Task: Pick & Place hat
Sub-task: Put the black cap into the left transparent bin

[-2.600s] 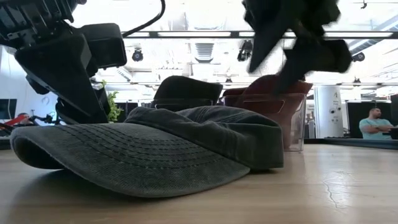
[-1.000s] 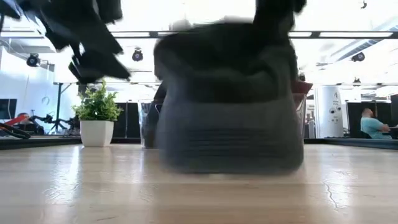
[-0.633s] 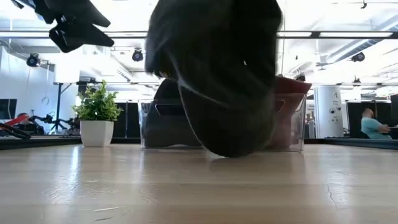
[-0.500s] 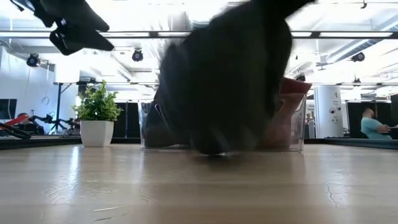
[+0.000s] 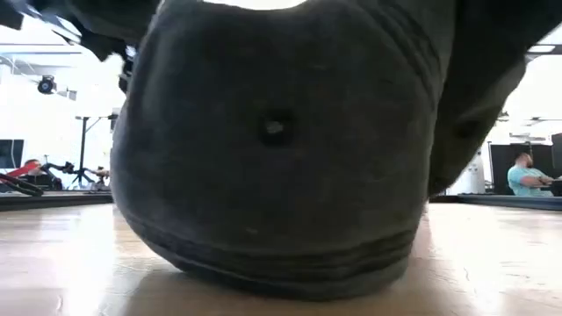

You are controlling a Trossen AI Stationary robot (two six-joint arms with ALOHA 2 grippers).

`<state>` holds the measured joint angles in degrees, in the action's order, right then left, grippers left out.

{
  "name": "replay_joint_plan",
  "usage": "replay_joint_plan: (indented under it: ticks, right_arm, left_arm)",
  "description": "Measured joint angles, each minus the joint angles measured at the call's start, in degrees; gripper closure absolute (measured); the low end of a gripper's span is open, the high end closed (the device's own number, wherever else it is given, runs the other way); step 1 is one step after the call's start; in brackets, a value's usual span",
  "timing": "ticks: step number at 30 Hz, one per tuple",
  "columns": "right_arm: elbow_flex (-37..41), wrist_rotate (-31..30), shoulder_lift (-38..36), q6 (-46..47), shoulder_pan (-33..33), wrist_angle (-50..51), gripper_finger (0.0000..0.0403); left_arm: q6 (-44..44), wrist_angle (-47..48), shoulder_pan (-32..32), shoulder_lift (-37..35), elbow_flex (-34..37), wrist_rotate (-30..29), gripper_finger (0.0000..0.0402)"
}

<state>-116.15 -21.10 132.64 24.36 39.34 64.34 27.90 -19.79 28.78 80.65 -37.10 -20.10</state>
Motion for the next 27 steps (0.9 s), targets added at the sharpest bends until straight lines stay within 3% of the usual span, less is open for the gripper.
replay_joint_plan:
  ticks: [9,15,18,21,27]
  right_arm:
    - [-3.33,0.37,0.88,-3.37,3.04,0.36,0.0221]
    - [-4.43,0.24,0.92,-2.24,5.47,2.98,0.0190]
    - [-5.70,0.20,0.90,4.23,6.15,8.34,0.0187]
    - [-6.58,0.18,0.90,14.29,6.60,14.63,0.0186]
    - [-6.02,0.71,0.70,36.46,6.83,20.60,0.0186]
  left_arm:
    - [-11.80,-2.63,-6.21,13.81,-8.56,12.34,0.0191]
    - [-17.74,-2.21,-10.91,22.07,-15.31,21.37,0.0191]
    - [-17.86,0.05,-12.64,26.27,-17.60,25.37,0.0191]
    - [-15.89,5.23,-13.75,28.20,-19.72,25.79,0.0191]
    - [-0.54,15.91,-13.83,26.89,-20.96,26.37,0.0191]
